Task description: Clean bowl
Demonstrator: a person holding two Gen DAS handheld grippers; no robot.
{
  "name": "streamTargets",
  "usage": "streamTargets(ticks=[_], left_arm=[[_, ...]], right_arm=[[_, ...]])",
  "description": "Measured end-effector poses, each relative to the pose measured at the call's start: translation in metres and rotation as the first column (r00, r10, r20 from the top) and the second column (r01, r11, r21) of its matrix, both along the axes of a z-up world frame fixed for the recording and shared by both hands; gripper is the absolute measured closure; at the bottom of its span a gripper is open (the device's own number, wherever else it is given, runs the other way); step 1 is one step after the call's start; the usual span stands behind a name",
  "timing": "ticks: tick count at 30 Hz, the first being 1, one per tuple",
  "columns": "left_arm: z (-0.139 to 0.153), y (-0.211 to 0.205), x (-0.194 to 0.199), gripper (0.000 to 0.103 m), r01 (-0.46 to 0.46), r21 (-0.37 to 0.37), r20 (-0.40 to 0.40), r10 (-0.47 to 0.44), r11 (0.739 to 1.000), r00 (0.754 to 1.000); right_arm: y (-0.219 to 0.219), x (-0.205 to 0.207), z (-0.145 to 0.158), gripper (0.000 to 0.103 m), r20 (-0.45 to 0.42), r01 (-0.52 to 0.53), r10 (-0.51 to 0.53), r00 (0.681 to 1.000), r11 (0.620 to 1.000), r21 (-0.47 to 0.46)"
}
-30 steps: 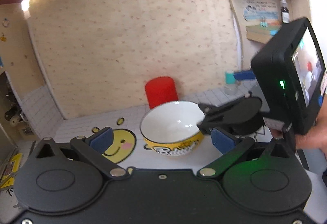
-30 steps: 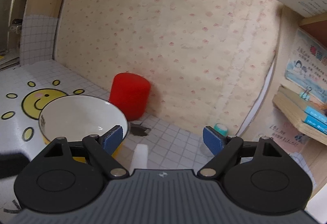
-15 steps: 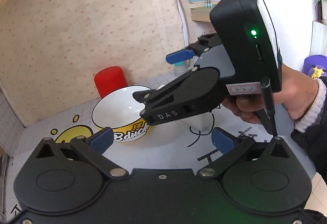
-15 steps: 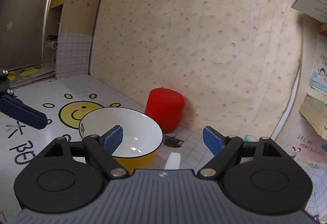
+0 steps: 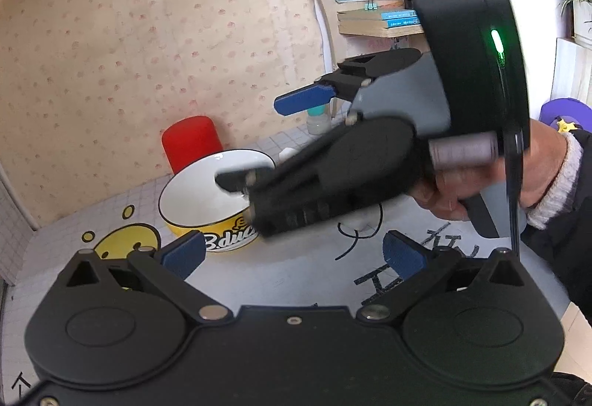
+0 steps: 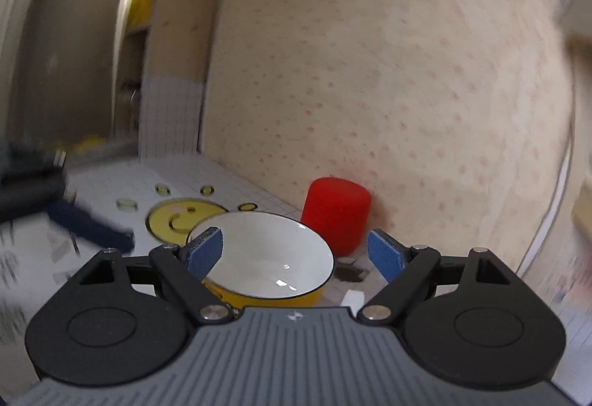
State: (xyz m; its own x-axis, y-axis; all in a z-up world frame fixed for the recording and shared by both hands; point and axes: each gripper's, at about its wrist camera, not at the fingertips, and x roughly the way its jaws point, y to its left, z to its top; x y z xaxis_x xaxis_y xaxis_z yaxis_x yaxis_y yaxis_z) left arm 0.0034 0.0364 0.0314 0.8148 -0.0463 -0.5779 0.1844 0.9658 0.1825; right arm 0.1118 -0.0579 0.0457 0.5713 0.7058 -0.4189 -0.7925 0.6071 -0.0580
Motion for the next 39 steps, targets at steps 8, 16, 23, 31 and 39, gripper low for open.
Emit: streamTargets(ticks=[8,16,23,31,39], left_arm=[[0.000,0.006,0.009,0.001,0.002,0.003,0.021,-0.002,1.000,1.000],[0.001,0.016,0.030,0.001,-0.055,-0.029,0.018,0.056,0.998,0.998],[-0.007,0.015,0.031,0.001,-0.060,-0.054,-0.017,0.059,0.997,0.998],[-0.005,0.007,0.020,0.001,-0.045,-0.050,-0.007,0.044,0.998,0.999],[-0.006,0.004,0.016,0.001,-0.072,-0.045,-0.016,0.071,0.996,0.997]], right_arm=[[-0.004,0.022,-0.006,0.017,0.156,-0.027,0.038,0.987,0.997,-0.075],[-0.019,0.029,-0.009,0.017,0.056,-0.068,0.070,0.996,0.997,-0.040],[-0.020,0.019,-0.011,0.017,0.073,-0.101,0.107,0.992,0.992,-0.078],[-0.040,0.011,-0.006,0.017,-0.017,0.036,-0.036,0.999,0.999,-0.006],[-0.045,-0.024,0.000,0.017,0.010,0.232,-0.232,0.973,0.968,-0.092]])
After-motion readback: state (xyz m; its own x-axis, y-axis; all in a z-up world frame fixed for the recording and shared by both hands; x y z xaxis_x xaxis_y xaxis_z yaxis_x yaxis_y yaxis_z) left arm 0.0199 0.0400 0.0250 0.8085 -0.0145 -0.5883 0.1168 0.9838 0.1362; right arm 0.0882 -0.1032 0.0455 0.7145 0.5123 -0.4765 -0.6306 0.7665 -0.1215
